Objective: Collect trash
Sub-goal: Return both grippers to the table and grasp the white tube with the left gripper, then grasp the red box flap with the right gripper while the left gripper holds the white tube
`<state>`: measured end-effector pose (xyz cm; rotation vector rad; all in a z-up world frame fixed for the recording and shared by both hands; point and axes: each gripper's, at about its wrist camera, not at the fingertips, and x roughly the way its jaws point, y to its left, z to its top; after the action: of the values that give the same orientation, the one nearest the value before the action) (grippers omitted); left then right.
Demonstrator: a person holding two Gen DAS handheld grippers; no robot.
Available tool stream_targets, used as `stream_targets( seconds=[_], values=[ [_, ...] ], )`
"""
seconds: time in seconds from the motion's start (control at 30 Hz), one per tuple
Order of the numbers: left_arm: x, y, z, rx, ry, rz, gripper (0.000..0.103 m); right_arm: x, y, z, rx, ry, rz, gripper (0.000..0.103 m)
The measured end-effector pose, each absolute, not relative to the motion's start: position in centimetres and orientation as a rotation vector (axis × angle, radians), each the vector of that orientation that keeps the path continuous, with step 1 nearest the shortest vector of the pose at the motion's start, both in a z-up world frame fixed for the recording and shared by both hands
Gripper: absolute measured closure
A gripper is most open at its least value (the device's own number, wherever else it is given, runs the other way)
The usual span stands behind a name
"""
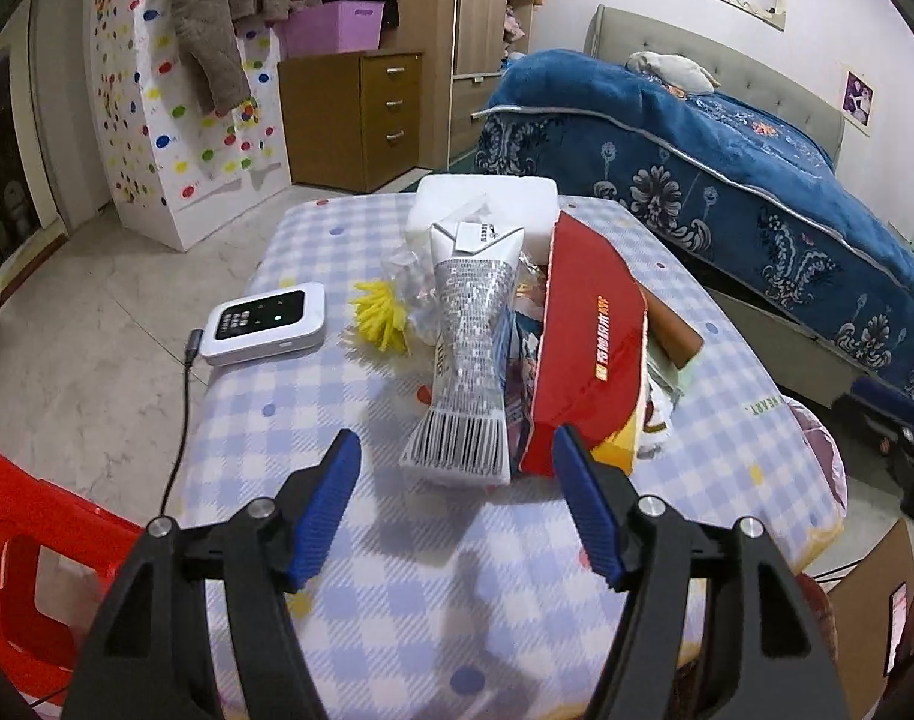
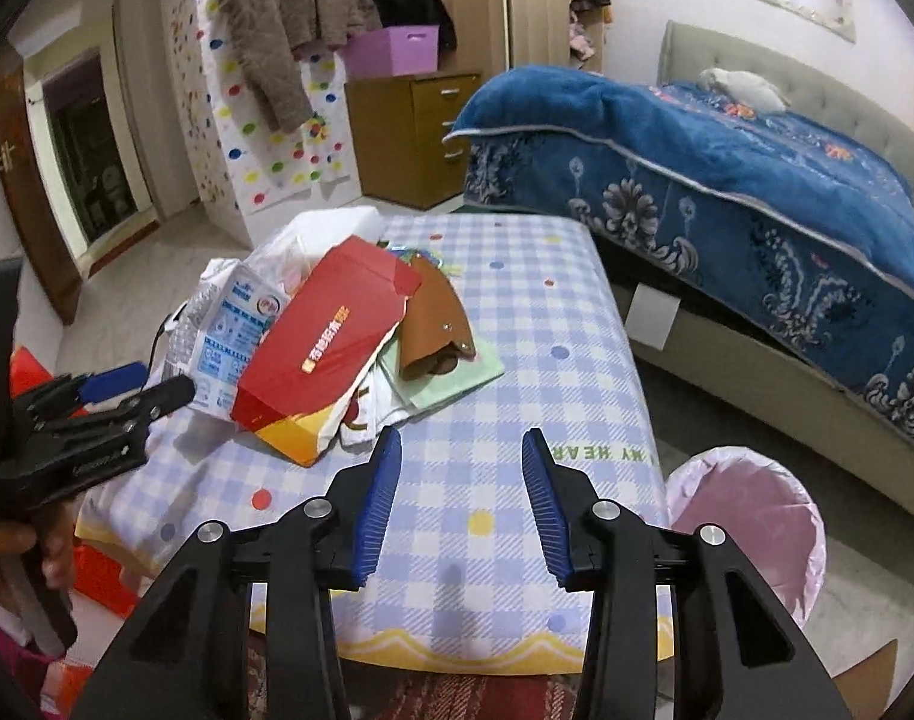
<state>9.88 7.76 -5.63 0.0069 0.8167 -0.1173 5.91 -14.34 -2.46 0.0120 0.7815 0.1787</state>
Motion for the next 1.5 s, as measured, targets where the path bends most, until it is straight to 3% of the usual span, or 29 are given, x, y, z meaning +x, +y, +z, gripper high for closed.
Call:
stream_targets(
  seconds=[0.33, 0.4, 0.67, 0.83, 1.13, 1.23, 1.5],
  values=[
    [11.9, 8.2, -6.9, -0.002, 0.85, -0.109, 0.052, 6.6, -14.1, -3.8, 0.033, 0.838, 0.208, 0.06],
    [12.1, 8.4, -6.9, -0.008, 0.856, -0.123, 0.067, 6.5, -13.8, -3.7, 0.012, 0.833, 0.199, 0.06],
    [9.8, 9.4, -4.7, -0.027, 0.794, -0.12, 0.067, 6.2, -12.2, -2.6, -0.027, 0.808, 0.205, 0.058],
    [7.5, 11.4, -4.0, -0.045, 0.779, -0.093, 0.067, 7.3, -9.4, -2.4, -0.058, 0.795, 0.213, 0.037],
    [7.0, 14.9, -4.5, -0.083, 0.787, -0.048, 0.067, 9.8, -2.6, -4.9, -0.151, 0.833, 0.247, 0.036],
    [7.1, 15.4, -4.7, -0.091, 0.791, -0.045, 0.067, 10.3, -0.8, -5.8, -0.175, 0.841, 0.247, 0.026],
    [7.2, 15.8, -5.3, -0.103, 0.802, -0.047, 0.067, 12.2, 1.1, -6.6, -0.188, 0.828, 0.178, 0.023]
  ],
)
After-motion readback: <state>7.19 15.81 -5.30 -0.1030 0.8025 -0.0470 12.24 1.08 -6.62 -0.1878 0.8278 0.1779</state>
